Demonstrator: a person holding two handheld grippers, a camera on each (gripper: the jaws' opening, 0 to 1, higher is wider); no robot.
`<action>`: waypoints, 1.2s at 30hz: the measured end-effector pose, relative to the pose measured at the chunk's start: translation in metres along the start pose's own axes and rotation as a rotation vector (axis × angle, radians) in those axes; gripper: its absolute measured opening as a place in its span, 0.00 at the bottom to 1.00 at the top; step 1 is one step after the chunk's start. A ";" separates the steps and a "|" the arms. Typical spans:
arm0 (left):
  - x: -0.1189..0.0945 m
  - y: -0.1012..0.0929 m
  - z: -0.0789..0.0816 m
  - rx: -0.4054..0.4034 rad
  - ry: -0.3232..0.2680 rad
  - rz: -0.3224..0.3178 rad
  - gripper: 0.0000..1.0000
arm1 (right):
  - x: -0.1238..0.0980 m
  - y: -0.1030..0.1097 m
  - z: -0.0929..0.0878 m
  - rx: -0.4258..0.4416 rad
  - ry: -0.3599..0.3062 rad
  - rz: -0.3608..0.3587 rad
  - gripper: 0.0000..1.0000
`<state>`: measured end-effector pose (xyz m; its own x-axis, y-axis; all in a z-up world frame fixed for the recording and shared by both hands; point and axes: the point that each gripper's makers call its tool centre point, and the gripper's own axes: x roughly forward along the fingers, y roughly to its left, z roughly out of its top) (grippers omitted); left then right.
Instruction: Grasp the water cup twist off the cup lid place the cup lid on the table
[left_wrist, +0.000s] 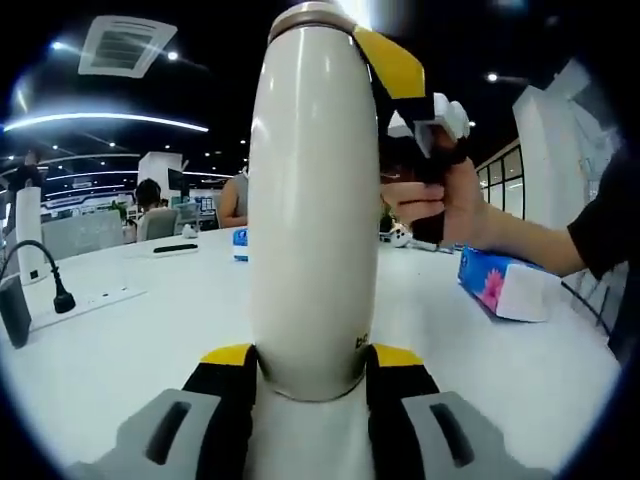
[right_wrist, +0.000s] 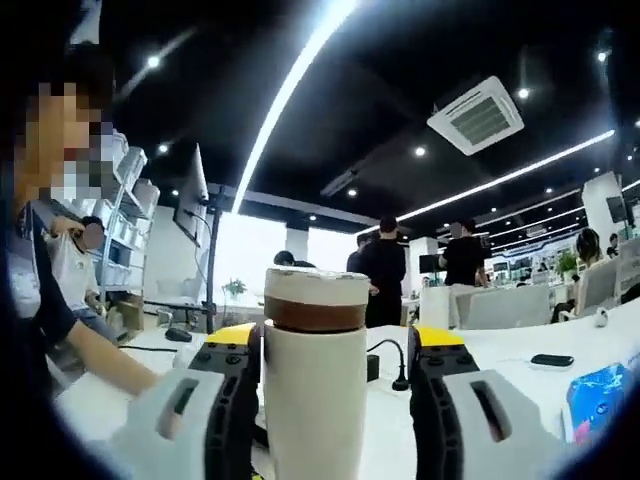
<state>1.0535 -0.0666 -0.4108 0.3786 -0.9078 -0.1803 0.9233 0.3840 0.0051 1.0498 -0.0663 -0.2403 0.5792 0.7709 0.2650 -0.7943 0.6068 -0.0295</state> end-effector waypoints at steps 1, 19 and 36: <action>0.000 0.000 0.000 0.000 0.000 0.000 0.45 | -0.001 0.001 -0.001 -0.007 0.009 -0.012 0.61; -0.002 0.000 0.000 -0.002 0.005 0.014 0.45 | -0.019 -0.003 -0.002 -0.085 0.051 -0.443 0.75; -0.003 0.000 0.001 -0.002 0.005 0.014 0.45 | -0.006 0.012 0.030 -0.258 -0.017 -0.612 0.62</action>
<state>1.0523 -0.0645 -0.4089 0.3910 -0.9015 -0.1855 0.9179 0.3968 0.0061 1.0313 -0.0694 -0.2134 0.9072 0.2702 0.3224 -0.2521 0.9628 -0.0975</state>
